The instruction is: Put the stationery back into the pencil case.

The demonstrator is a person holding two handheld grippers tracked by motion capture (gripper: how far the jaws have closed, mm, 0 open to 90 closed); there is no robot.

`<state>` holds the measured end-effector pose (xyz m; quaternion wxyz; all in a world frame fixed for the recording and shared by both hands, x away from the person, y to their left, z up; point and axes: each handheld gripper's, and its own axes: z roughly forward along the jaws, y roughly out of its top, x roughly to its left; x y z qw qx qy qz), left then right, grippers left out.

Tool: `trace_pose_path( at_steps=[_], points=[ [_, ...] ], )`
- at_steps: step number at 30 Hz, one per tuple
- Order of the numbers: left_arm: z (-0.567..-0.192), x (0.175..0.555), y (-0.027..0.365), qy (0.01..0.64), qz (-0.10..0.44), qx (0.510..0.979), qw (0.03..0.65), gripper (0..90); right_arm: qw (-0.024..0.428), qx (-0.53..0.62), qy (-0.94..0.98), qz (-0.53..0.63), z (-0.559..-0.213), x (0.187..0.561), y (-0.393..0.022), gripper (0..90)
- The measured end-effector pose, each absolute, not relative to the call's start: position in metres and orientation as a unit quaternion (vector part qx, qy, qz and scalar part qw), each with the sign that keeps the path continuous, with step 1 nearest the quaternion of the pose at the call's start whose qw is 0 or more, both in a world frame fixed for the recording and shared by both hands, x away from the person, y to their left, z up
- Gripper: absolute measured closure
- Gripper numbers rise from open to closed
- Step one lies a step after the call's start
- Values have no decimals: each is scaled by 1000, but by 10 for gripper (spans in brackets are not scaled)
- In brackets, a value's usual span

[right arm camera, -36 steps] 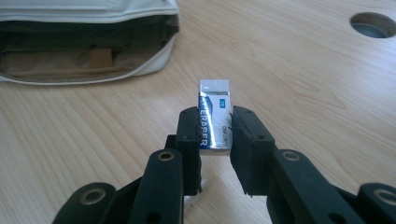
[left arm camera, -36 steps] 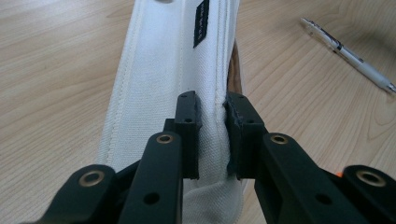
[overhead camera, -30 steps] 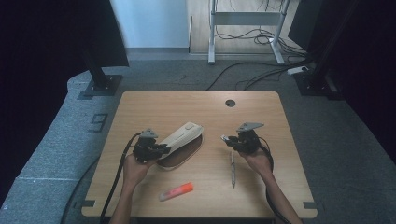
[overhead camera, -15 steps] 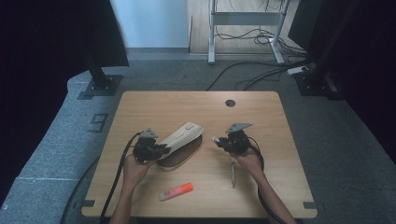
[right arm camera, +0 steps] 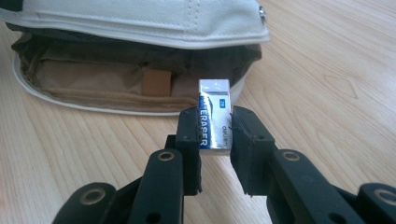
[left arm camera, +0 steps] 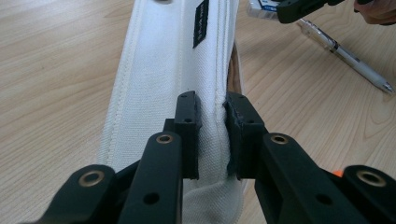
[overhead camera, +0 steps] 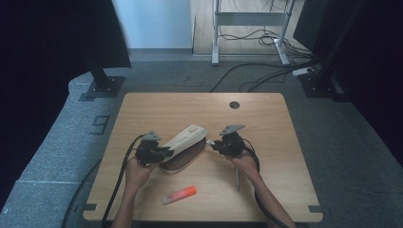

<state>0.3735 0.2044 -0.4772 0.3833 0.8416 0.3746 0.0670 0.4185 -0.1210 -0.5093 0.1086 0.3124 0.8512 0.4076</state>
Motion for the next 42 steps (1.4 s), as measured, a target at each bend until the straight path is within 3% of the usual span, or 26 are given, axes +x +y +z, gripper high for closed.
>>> trace_pose_path(
  at_steps=[24, 42],
  points=[
    [-477, 373, 203, 372, 62, 843, 384, 760, 106, 297, 865, 390, -523, 437, -76, 714],
    [-477, 373, 202, 368, 56, 842, 390, 762, 129, 304, 862, 383, -534, 453, -54, 708]
  ],
)
